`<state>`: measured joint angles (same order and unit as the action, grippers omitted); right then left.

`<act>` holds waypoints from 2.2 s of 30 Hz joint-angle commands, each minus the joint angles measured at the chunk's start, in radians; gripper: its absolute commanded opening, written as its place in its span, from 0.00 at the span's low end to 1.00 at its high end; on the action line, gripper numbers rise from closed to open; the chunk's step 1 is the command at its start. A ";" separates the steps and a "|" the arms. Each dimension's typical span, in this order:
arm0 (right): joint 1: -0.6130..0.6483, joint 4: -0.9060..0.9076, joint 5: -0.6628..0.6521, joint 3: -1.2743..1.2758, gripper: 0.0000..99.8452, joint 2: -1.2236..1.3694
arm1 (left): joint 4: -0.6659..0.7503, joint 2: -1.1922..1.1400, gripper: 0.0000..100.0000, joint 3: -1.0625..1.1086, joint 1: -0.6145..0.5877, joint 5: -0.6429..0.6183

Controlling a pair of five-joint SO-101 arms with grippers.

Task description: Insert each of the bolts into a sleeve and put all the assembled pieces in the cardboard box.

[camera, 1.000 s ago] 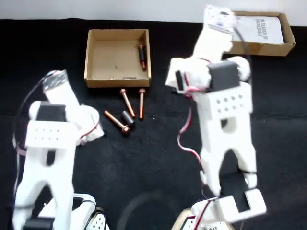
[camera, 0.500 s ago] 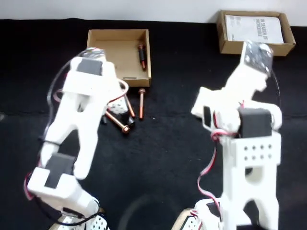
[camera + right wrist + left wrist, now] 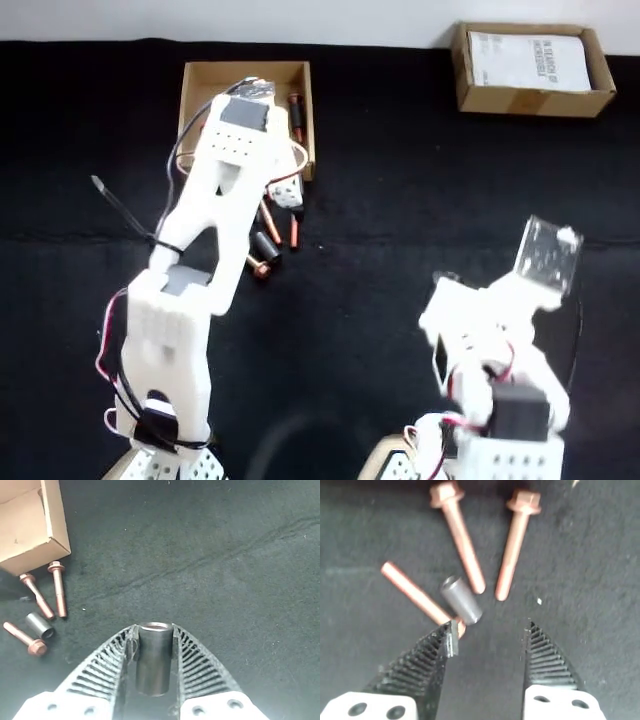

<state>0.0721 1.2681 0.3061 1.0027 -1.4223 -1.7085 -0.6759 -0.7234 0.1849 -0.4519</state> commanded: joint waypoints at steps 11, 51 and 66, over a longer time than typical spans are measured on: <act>-0.012 -0.073 -0.152 0.117 0.01 -0.225 | -0.002 -0.426 0.21 -0.584 0.025 0.058; 0.044 -0.427 -0.146 0.168 0.01 -0.243 | -0.060 -0.291 0.01 -0.934 0.036 0.327; 0.285 -0.788 -0.153 0.601 0.01 -0.407 | -0.068 0.242 0.01 -0.587 0.059 0.327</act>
<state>0.3360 0.5700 0.1634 1.5643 -1.8151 -1.7714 -0.6160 -1.4661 0.2248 -0.1312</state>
